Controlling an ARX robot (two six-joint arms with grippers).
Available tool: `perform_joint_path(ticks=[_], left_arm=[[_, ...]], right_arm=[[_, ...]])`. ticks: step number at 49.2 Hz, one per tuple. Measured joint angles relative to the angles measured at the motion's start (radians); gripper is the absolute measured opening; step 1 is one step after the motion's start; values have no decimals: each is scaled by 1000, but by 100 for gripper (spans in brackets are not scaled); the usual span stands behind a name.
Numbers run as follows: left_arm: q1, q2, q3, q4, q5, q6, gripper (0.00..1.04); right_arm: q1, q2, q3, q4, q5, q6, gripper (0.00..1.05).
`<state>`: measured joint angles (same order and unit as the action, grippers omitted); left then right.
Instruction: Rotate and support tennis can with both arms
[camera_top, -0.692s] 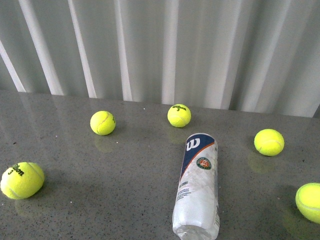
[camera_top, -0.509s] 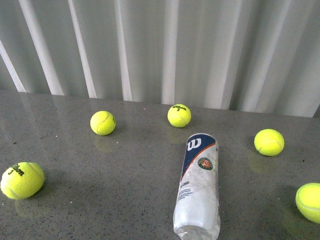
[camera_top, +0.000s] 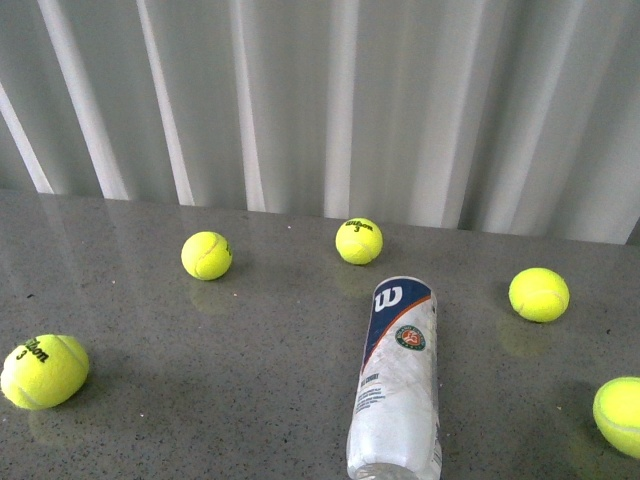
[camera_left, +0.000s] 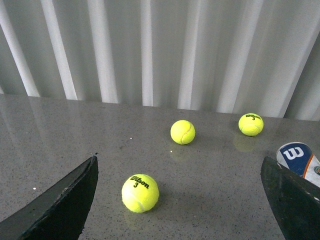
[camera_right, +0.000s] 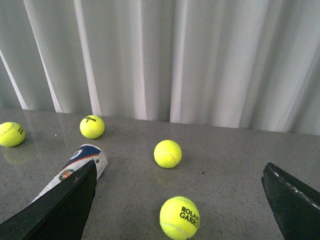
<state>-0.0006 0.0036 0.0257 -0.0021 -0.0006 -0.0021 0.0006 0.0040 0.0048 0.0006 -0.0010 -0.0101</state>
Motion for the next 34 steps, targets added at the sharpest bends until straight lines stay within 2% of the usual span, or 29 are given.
perform_joint_path(ticks=[14,18,20,22,24,30,34], left_arm=[[0,0,0,0,0,0,98],[0,0,0,0,0,0,98],[0,0,0,0,0,0,98],[0,0,0,0,0,0,98],[0,0,0,0,0,0,98],[0,-1,0,0,0,0,98],[0,-1,0,0,0,0,98]], right_arm=[[0,0,0,0,0,0,98],[24,97,83,-183,73,20,98],[24,195,154,-275,74,26,98],[11,263,199,-285,57,27,98],[-26,373,273,-235,7,31,98],[-101,729,526,37,-12,72,98],[-97,985,705,66,-30,148,98]])
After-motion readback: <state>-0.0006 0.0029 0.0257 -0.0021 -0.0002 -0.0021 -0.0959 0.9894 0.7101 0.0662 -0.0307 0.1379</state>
